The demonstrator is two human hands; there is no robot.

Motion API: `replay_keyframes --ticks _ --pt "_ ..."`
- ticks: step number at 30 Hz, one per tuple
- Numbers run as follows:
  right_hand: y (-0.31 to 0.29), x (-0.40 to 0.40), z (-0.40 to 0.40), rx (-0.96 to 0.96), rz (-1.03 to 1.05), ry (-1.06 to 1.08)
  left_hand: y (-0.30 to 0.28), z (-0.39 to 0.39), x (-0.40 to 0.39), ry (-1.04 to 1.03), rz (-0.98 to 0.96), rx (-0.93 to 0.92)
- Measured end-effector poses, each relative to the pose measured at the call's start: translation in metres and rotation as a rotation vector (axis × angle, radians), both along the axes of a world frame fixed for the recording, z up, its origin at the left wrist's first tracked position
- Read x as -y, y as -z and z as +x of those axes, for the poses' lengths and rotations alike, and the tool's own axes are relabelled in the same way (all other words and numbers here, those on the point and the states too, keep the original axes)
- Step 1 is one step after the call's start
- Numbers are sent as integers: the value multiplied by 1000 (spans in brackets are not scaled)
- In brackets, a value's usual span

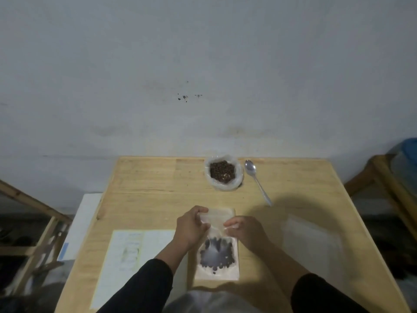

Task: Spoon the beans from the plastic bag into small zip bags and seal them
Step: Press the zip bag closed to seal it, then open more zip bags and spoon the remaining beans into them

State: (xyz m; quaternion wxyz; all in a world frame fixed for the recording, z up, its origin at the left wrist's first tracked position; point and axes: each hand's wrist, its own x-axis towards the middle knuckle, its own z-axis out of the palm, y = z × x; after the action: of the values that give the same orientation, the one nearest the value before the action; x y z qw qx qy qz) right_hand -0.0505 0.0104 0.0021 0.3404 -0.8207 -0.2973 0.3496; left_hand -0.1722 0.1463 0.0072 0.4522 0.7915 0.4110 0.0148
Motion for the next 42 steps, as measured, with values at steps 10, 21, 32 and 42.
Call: replay_keyframes --ticks 10,21,32,42 --pt "21 11 -4 510 -46 -155 16 2 9 186 269 -57" --pt "-17 84 58 590 -218 235 -6 100 72 466 219 52" --pt "2 156 58 344 -368 619 13 141 152 599 190 -164" --pt "-9 153 61 228 -20 869 8 137 145 432 48 61"
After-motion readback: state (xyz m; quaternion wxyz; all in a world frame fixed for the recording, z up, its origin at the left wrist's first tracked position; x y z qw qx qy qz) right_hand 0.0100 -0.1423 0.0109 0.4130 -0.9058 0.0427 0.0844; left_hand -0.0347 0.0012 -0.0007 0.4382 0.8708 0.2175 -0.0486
